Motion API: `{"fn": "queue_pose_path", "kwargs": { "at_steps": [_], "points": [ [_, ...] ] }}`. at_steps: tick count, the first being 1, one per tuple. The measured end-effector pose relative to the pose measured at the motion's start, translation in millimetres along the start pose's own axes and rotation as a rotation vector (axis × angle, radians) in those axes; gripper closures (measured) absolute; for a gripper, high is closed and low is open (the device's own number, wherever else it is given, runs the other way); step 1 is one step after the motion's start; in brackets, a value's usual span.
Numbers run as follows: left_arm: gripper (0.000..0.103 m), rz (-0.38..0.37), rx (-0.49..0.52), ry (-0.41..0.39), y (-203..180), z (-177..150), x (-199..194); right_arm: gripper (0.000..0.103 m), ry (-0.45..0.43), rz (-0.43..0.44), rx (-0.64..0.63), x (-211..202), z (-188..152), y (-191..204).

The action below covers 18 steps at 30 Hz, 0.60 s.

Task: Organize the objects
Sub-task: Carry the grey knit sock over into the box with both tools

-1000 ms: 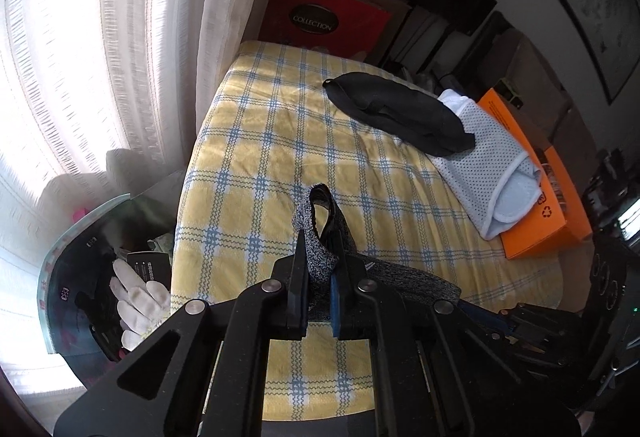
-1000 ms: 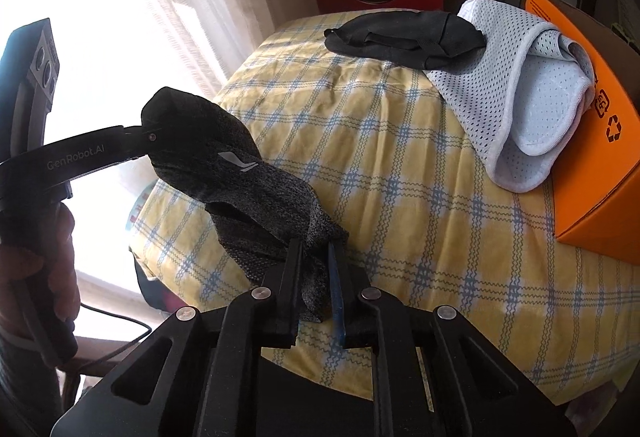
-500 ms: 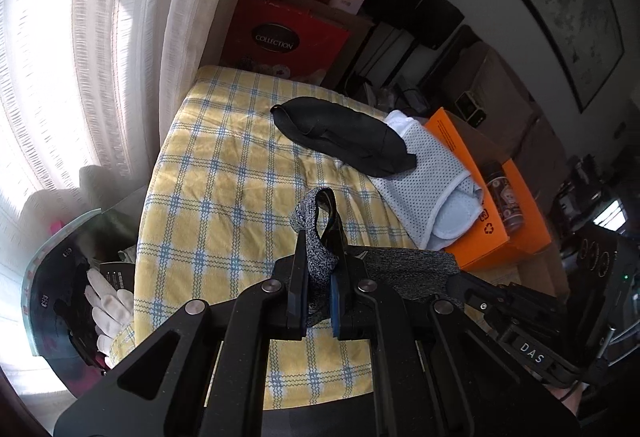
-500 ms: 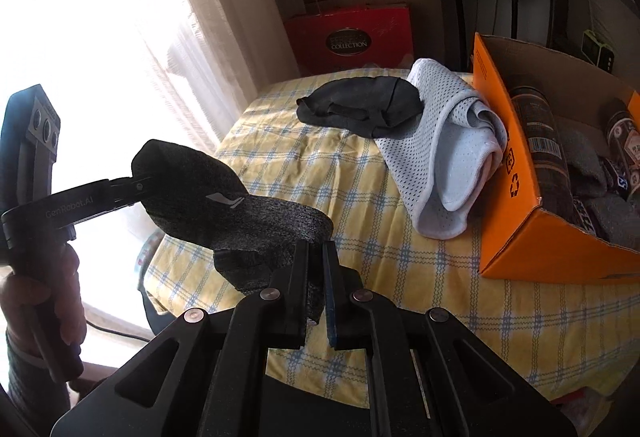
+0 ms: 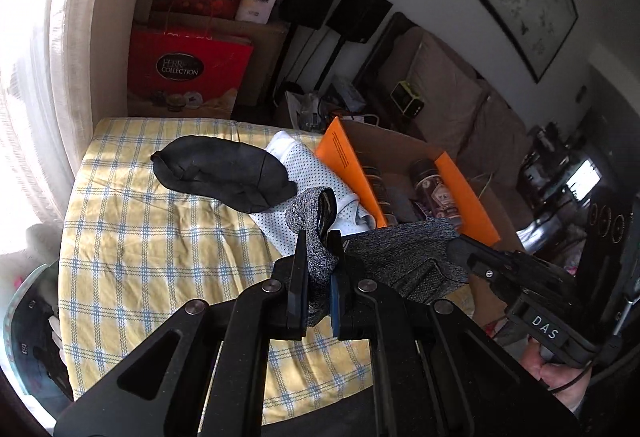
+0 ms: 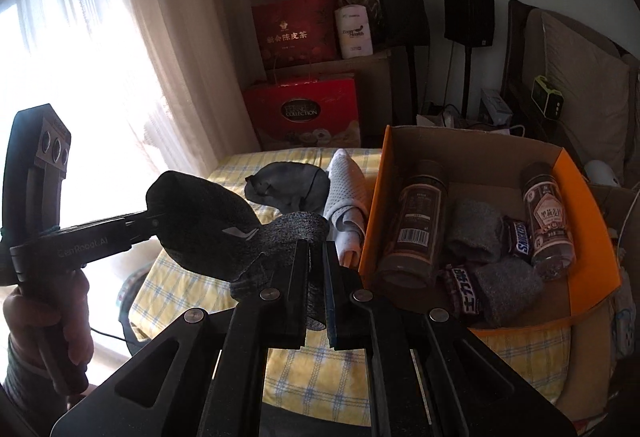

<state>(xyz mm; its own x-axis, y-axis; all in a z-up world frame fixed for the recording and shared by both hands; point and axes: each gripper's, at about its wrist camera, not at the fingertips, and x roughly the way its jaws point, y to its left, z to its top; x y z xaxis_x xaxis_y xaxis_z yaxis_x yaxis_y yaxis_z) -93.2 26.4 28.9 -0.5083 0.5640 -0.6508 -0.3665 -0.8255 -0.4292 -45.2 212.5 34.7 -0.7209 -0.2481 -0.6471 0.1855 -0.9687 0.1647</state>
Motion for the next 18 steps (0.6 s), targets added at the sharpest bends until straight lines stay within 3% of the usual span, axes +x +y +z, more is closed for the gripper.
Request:
{"fn": "queue_pose_path", "kwargs": {
  "at_steps": [7,18],
  "points": [
    [0.096,-0.037,0.094,0.020,-63.7,16.9,32.2,0.097,-0.043,-0.078,0.034,-19.4,9.1,-39.2],
    [0.096,-0.053,0.157,0.072,-123.3,30.0,102.0,0.097,-0.051,-0.191,0.130,-31.6,11.3,-112.8]
  ]
}}
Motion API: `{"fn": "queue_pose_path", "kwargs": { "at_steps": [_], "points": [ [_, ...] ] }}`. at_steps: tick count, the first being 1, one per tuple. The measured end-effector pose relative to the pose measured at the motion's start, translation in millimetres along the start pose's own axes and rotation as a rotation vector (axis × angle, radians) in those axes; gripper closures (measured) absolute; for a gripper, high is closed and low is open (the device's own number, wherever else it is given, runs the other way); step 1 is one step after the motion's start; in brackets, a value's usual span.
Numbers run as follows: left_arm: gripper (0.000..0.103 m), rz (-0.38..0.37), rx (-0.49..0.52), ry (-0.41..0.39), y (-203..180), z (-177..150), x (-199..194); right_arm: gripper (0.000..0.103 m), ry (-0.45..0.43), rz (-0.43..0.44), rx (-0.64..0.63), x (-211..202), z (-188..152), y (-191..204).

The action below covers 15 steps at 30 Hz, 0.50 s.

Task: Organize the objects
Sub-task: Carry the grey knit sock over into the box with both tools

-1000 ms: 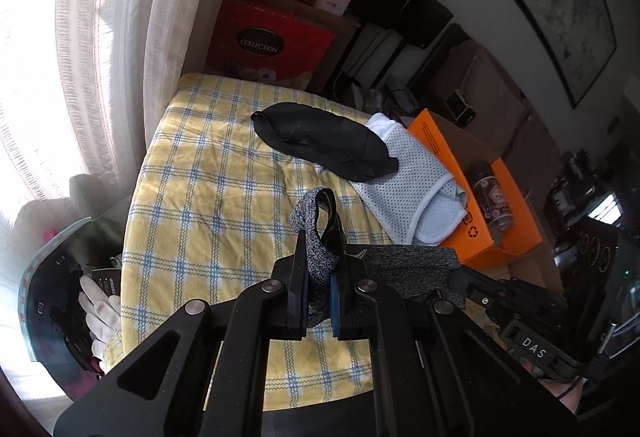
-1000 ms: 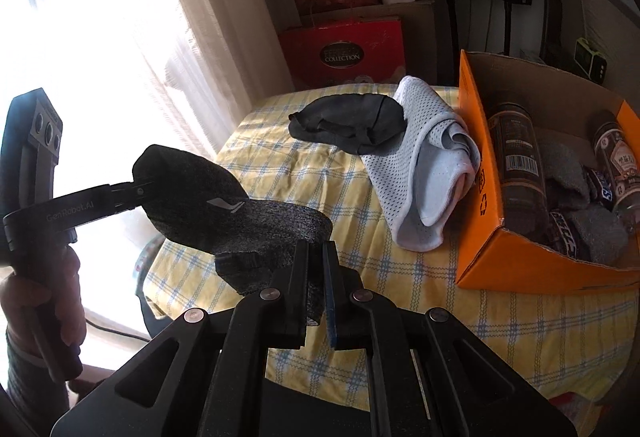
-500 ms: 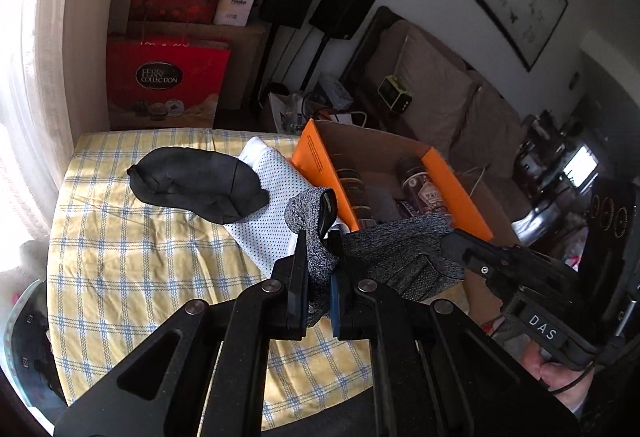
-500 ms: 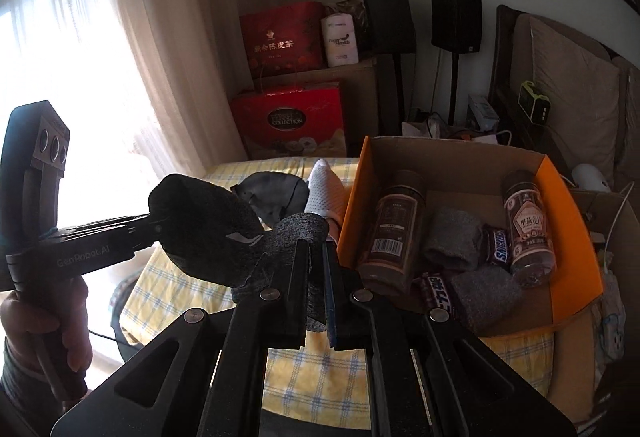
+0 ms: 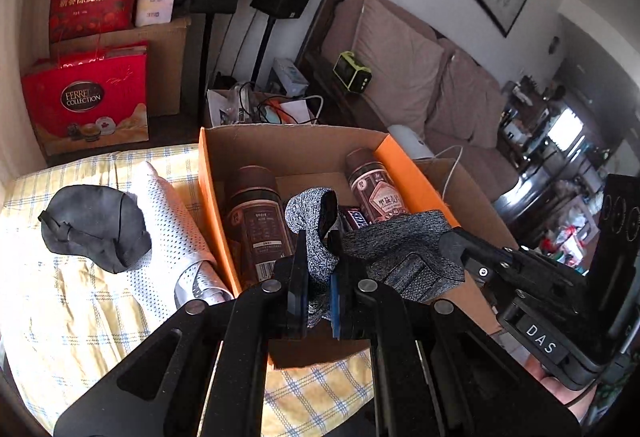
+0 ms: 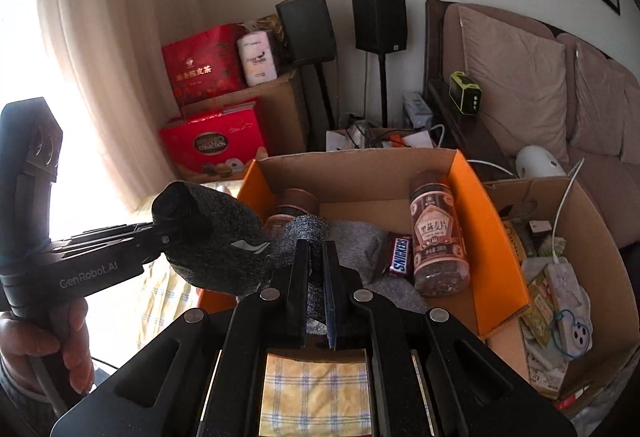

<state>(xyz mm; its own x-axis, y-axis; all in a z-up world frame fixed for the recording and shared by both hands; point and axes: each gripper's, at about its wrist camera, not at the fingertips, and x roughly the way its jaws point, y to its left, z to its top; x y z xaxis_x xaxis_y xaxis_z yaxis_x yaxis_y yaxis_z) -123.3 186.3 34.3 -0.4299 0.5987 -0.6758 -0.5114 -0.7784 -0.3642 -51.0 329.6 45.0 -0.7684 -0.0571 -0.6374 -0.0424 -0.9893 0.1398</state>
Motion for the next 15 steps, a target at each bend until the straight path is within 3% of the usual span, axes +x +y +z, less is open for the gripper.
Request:
{"fn": "queue_pose_path", "kwargs": {
  "at_steps": [15],
  "points": [
    [0.096,0.019,0.047,0.067,-24.1,26.3,85.9,0.097,0.066,-0.062,0.065,34.8,-24.0,-47.4]
  ]
}}
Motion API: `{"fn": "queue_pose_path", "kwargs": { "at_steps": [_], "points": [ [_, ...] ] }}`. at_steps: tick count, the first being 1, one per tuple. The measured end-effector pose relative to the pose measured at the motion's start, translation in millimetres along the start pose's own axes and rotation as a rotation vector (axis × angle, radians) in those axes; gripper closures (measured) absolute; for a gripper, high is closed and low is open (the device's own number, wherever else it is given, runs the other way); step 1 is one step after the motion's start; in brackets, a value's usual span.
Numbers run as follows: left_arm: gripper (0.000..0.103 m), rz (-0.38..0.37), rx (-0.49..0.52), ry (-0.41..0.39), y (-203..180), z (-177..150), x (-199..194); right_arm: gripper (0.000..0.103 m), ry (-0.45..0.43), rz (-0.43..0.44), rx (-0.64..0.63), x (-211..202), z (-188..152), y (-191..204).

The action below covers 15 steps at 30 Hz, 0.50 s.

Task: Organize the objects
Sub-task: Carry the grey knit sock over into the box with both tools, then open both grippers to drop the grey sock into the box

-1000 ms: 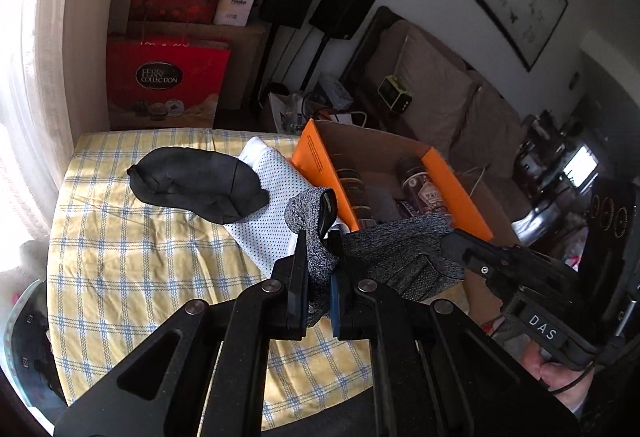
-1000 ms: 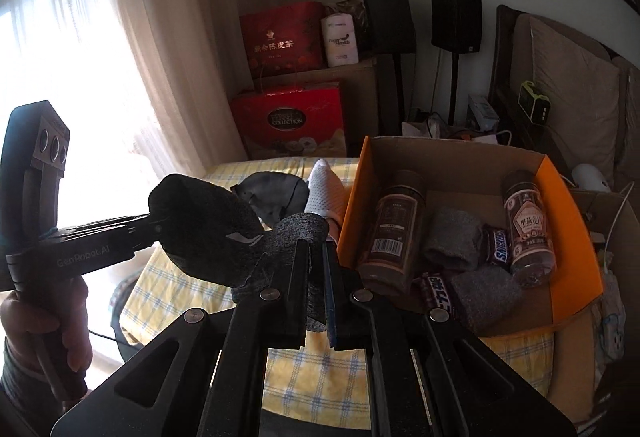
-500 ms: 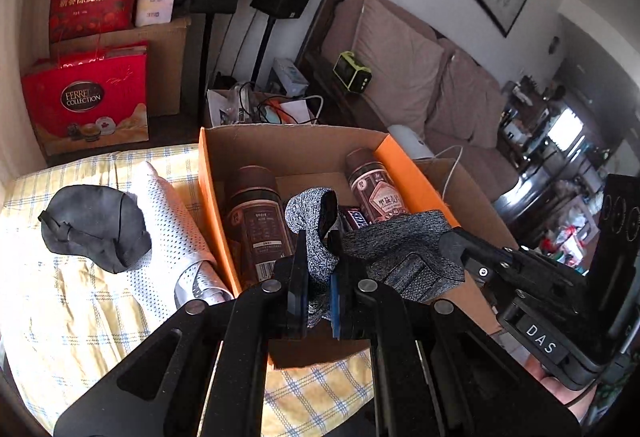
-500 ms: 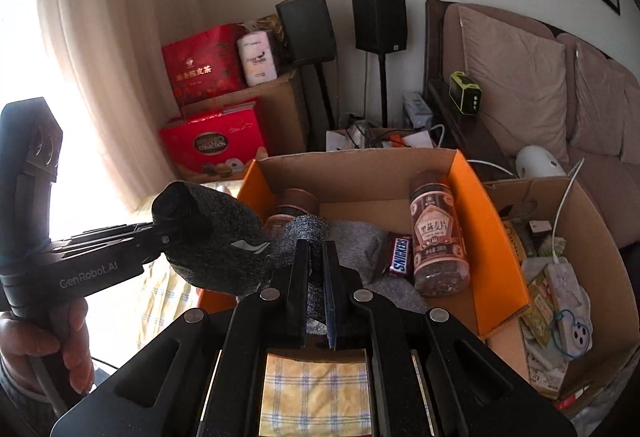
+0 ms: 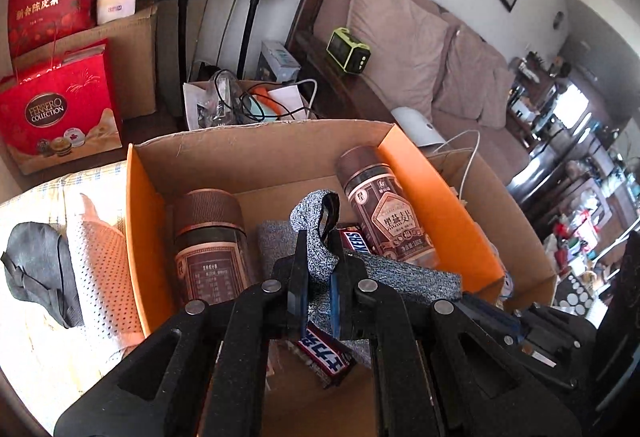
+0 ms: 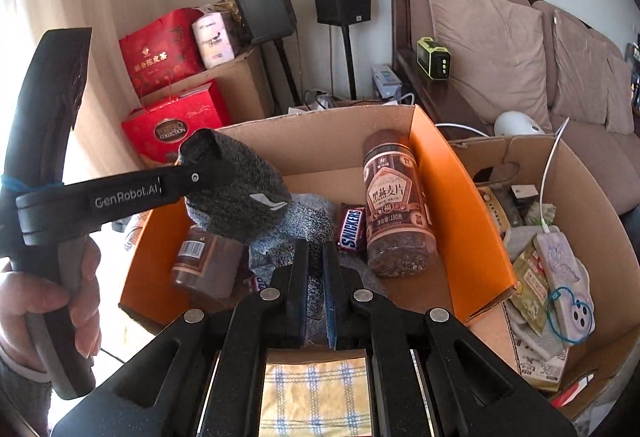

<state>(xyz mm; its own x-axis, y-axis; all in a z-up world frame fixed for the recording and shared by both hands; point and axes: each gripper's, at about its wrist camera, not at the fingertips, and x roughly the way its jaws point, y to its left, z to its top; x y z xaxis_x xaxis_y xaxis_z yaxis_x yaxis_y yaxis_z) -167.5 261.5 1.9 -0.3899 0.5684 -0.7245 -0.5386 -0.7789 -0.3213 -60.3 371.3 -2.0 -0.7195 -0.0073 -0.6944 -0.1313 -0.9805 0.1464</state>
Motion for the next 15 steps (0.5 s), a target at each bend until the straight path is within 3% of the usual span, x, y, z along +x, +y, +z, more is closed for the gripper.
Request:
{"fn": "queue_pose_path", "kwargs": {
  "at_steps": [4,7,12,15],
  "points": [
    [0.091,0.020,0.008,0.030,0.5,5.8,18.4,0.093,0.056,-0.015,0.002,15.2,-4.2,-6.0],
    [0.073,0.042,0.011,0.040,4.4,6.2,24.8,0.091,0.078,-0.035,0.002,21.3,-8.9,-9.4],
    [0.047,0.036,-0.009,0.021,12.5,6.7,21.1,0.077,0.069,-0.036,0.014,18.4,-10.7,-12.1],
    [0.045,0.045,-0.015,0.007,16.5,8.4,12.8,0.077,0.053,-0.029,0.011,12.6,-8.2,-8.3]
  ]
}}
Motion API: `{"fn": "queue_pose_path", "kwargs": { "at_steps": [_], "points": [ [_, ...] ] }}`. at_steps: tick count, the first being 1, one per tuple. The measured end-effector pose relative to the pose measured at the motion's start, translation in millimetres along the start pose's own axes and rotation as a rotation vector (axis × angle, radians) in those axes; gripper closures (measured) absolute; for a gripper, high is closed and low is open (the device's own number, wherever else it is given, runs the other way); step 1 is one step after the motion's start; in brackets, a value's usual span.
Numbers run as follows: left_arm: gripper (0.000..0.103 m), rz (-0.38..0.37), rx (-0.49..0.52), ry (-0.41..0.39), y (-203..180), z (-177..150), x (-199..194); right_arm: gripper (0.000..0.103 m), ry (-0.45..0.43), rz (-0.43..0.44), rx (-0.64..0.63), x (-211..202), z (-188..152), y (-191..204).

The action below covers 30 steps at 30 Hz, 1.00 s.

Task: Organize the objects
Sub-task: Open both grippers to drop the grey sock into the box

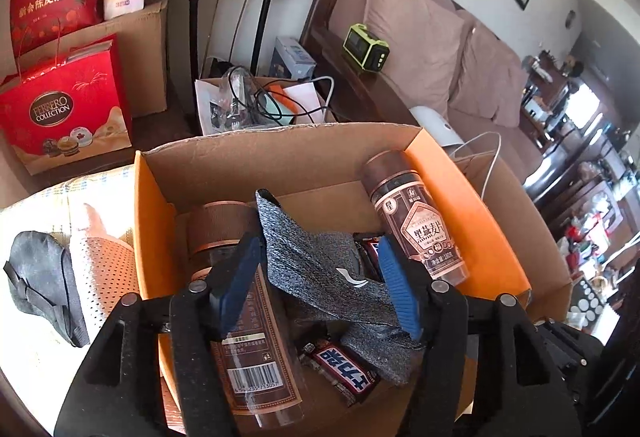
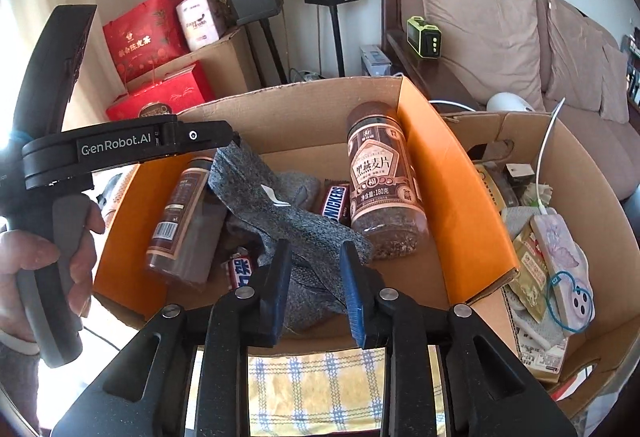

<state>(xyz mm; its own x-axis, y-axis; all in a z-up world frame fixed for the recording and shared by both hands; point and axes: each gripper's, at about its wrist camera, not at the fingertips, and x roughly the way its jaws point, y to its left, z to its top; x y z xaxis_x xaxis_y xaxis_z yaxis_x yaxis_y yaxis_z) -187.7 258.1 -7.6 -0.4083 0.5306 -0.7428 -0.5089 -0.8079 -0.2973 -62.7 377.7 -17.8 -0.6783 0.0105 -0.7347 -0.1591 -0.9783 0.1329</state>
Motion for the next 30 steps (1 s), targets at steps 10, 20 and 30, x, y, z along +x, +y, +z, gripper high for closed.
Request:
{"fn": "queue_pose_path", "kwargs": {
  "at_steps": [10,20,30],
  "points": [
    [0.025,0.043,0.009,-0.023,10.0,-13.2,-42.0,0.043,-0.056,0.030,-0.027,-20.7,9.2,23.2],
    [0.011,0.122,0.040,-0.076,30.1,-42.4,-84.9,0.021,-0.078,0.052,-0.025,-26.3,9.1,42.3],
    [0.001,0.178,0.019,-0.115,55.3,-66.4,-117.7,0.009,-0.086,0.075,-0.045,-35.6,11.0,64.8]
  ]
}}
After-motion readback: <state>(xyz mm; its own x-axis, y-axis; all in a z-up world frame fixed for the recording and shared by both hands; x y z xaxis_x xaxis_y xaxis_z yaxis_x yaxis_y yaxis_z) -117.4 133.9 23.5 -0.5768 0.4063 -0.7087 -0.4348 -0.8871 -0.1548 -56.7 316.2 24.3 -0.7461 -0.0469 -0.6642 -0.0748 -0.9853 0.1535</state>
